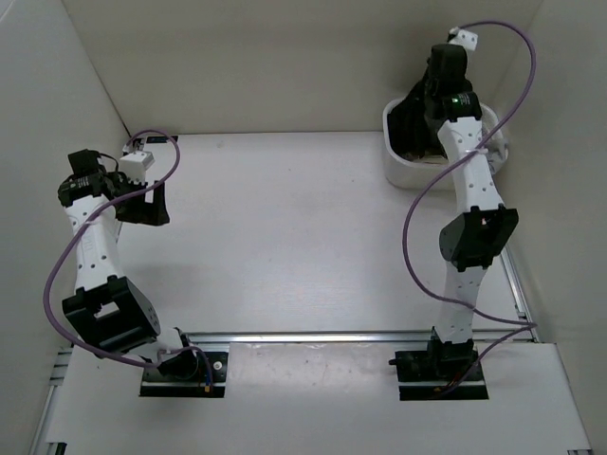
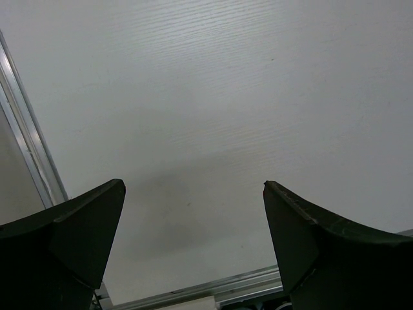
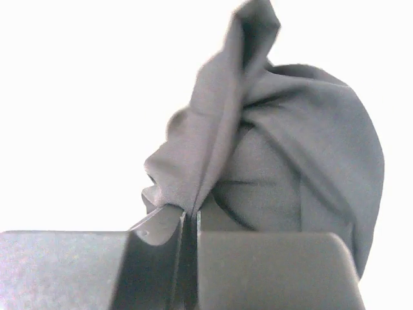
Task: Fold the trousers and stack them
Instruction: Grab the trousers from the pile
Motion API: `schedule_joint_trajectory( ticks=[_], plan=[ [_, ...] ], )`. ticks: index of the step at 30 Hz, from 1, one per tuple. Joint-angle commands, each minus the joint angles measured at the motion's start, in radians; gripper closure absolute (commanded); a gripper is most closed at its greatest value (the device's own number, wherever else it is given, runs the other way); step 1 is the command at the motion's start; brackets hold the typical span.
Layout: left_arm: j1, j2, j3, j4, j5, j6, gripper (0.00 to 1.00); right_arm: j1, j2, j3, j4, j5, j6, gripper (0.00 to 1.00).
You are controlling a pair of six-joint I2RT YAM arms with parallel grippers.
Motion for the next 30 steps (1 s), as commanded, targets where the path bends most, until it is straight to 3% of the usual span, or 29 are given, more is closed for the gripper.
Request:
schedule_joint_trajectory(
  ticks=[1,4,7,10,12,14,18,21,23,24,26,27,30],
  plan=[
    [-0.002,0.012,0.010,0.044,0.048,-0.025,0.00,0.186,-0.199,0.107,0.244,-0.059,-0.147,1.00],
    [-0.002,0.042,0.010,0.044,0.117,-0.035,0.00,0.280,-0.241,0.117,0.273,0.072,-0.286,1.00],
    [-0.002,0.061,0.030,0.044,0.154,-0.035,0.00,0.204,-0.251,-0.047,0.312,0.204,-0.281,1.00],
    [-0.002,0.071,0.041,0.044,0.165,-0.035,0.00,0.061,-0.170,-0.023,0.252,0.205,-0.144,1.00],
    [-0.002,0.071,0.041,0.044,0.174,-0.035,0.00,-0.020,-0.088,0.096,0.159,0.205,-0.055,1.00],
    [-0.002,0.060,0.041,0.044,0.174,-0.035,0.00,-0.064,-0.064,0.094,0.192,0.191,-0.044,1.00],
    [-0.002,0.051,0.021,0.044,0.174,-0.025,0.00,-0.111,-0.028,0.070,0.266,0.166,-0.044,1.00],
    [-0.002,0.051,0.011,0.044,0.156,-0.025,0.00,-0.143,0.019,0.118,0.197,0.094,0.045,1.00],
    [-0.002,0.051,0.011,0.044,0.144,-0.001,0.00,-0.143,0.028,0.066,0.174,0.010,0.054,1.00],
    [-0.002,0.051,0.011,0.044,0.143,-0.001,0.00,-0.143,0.028,0.007,0.174,-0.027,0.054,0.96],
    [-0.002,0.060,0.011,0.044,0.131,-0.001,0.00,-0.143,0.054,-0.008,0.101,-0.064,0.043,0.51],
    [-0.002,0.060,0.011,0.044,0.131,-0.001,0.00,-0.143,0.083,0.024,0.024,-0.034,0.043,0.03],
    [-0.002,0.069,0.002,0.044,0.131,-0.001,0.00,-0.143,0.094,0.038,-0.051,0.060,0.055,0.01]
  ],
)
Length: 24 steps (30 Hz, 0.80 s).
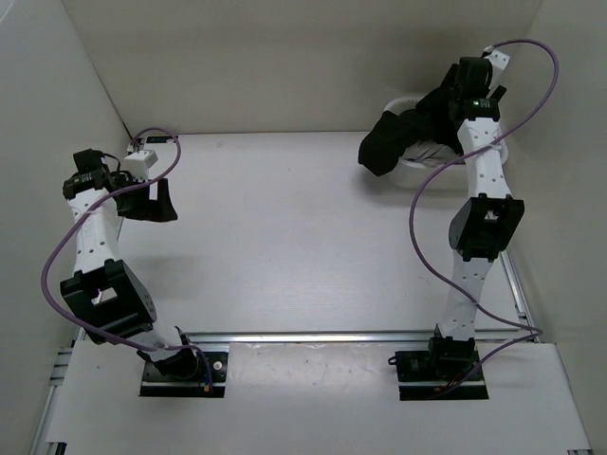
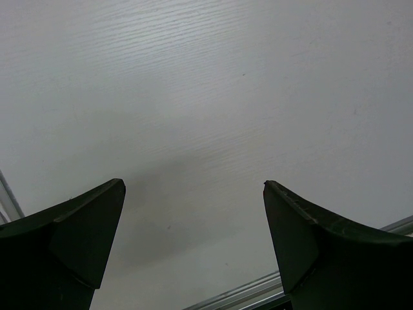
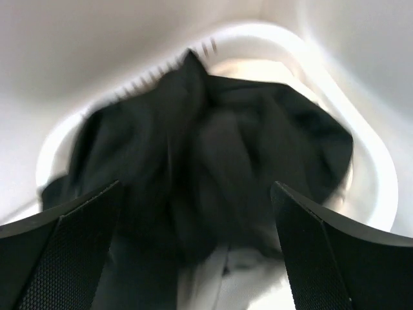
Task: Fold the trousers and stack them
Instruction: Grab the trousers from the pile
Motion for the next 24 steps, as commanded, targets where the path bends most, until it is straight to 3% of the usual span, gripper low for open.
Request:
schedule_joint_trajectory(
  ticks=[1,6,10,12,20,21,24],
  plan=[
    [-0.002,-0.019,-0.011,0.013,0.006,0.015,0.00,0.002,-0.002,0.017,-0.095,0.053,0.023,0.01],
    [-0.002,0.031,-0.020,0.013,0.006,0.015,0.00,0.045,-0.117,-0.117,-0.033,0.127,-0.038,0.01],
    [-0.002,0.059,-0.020,0.013,0.006,0.006,0.00,0.105,-0.114,-0.101,-0.012,0.141,-0.136,0.01],
    [-0.002,0.083,-0.029,0.013,0.006,0.006,0.00,0.114,-0.075,-0.073,-0.036,0.040,-0.150,0.01],
    [-0.002,0.102,-0.038,0.013,-0.005,-0.005,0.00,0.105,0.056,-0.021,-0.030,-0.118,-0.087,0.01],
    [-0.002,0.102,-0.038,0.013,-0.014,-0.005,0.00,0.105,0.070,-0.012,-0.030,-0.153,-0.087,0.03],
    [-0.002,0.093,-0.038,0.004,-0.014,-0.005,0.00,0.094,0.107,0.052,-0.041,-0.175,-0.026,0.50]
  ],
)
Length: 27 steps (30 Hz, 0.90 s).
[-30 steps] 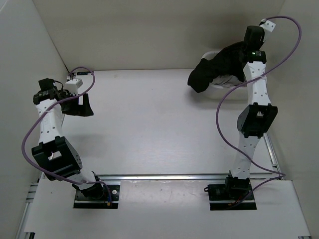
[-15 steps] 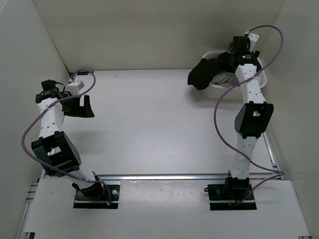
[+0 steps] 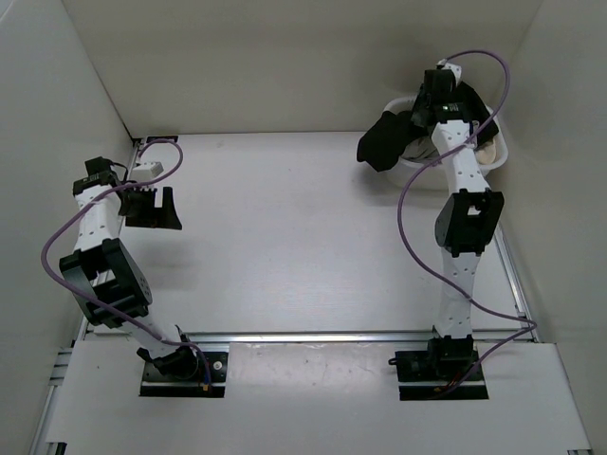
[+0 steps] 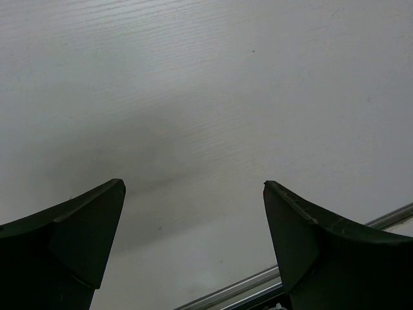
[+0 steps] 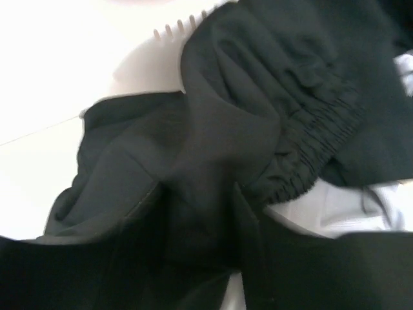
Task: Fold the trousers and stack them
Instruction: Grab the trousers from the pile
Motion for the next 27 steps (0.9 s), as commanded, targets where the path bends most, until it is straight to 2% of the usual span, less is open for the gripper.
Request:
schedule_joint_trajectory(
  ticks=[1,2,4,5,7,8,11,15,17,19,21,23,24,25,27],
  plan=[
    [-0.002,-0.029,-0.001,-0.002,0.002,-0.002,0.00,-0.033,0.049,0.053,-0.001,-0.077,0.105,0.62],
    [-0.002,-0.039,-0.010,-0.002,0.002,-0.002,0.00,-0.042,0.031,0.038,0.016,-0.097,0.125,0.60],
    [-0.002,-0.039,-0.010,-0.011,-0.007,0.008,0.00,-0.059,0.007,0.001,0.045,-0.135,0.138,0.46],
    [-0.002,-0.049,-0.010,-0.011,-0.007,0.008,0.00,-0.070,-0.004,0.001,0.054,-0.147,0.148,0.52],
    [-0.002,-0.049,-0.010,-0.011,-0.007,0.019,0.00,-0.070,-0.004,0.025,0.035,-0.158,0.135,0.74],
    [-0.002,-0.058,-0.010,-0.011,-0.007,0.019,0.00,-0.070,-0.004,0.042,0.006,-0.158,0.135,0.97],
    [-0.002,-0.059,-0.010,-0.011,-0.007,0.019,0.00,-0.070,-0.052,0.070,-0.010,-0.195,0.135,1.00],
    [-0.002,-0.059,0.016,-0.011,0.002,0.019,0.00,-0.026,-0.200,0.076,0.105,-0.275,0.144,1.00],
    [-0.002,-0.059,0.036,-0.011,0.002,0.019,0.00,0.048,-0.295,0.102,0.139,-0.299,0.118,1.00],
    [-0.002,-0.083,0.048,-0.011,-0.007,0.019,0.00,0.222,-0.395,0.123,0.212,-0.289,0.071,1.00],
    [-0.002,-0.112,0.048,-0.011,-0.007,0.019,0.00,0.338,-0.498,0.123,0.261,-0.260,0.029,1.00],
    [-0.002,-0.129,0.048,-0.020,-0.007,0.031,0.00,0.483,-0.561,0.133,0.318,-0.188,-0.107,1.00],
    [-0.002,-0.129,0.048,-0.021,-0.007,0.042,0.00,0.621,-0.590,0.124,0.352,-0.175,-0.153,1.00],
    [-0.002,-0.140,0.048,-0.030,-0.007,0.042,0.00,0.669,-0.637,0.102,0.407,-0.175,-0.178,1.00],
    [-0.002,-0.151,0.058,-0.039,-0.033,0.042,0.00,0.694,-0.667,0.078,0.443,-0.245,-0.082,1.00]
  ],
)
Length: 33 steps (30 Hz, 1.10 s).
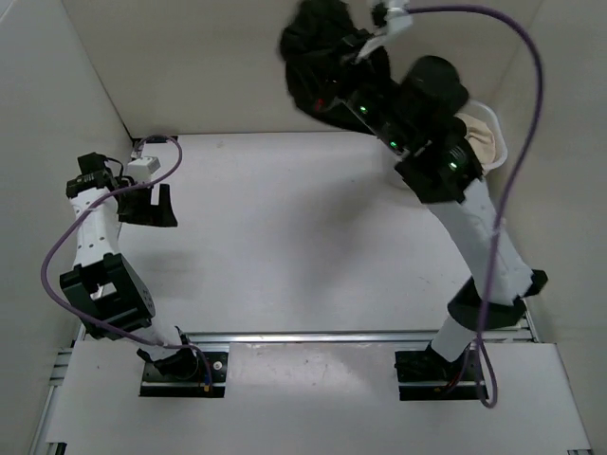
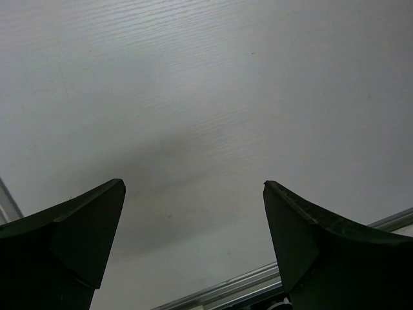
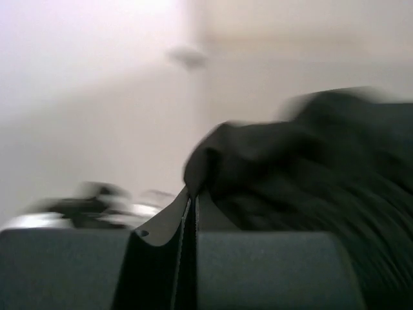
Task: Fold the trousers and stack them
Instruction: Grab the trousers from the pile
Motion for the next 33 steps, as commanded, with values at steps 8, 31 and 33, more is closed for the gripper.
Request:
schedule_joint_trajectory(
  ticks=[8,31,33],
  plan=[
    [-0.002,-0.131,0.183,-0.044,-0.165,-0.004,0.00,0.017,-0.143,-0.226,0.081,0.021,0.309,1.00],
    [-0.113,-0.160,-0.333,0.134,-0.452,0.441,0.00,-0.168,-0.049,-0.937,-0.300,0.135,0.107,0.18],
    [-0.113,-0.160,-0.444,0.158,-0.504,0.454,0.00,-0.205,0.014,-0.881,-0.300,0.024,0.098,0.18]
  ],
)
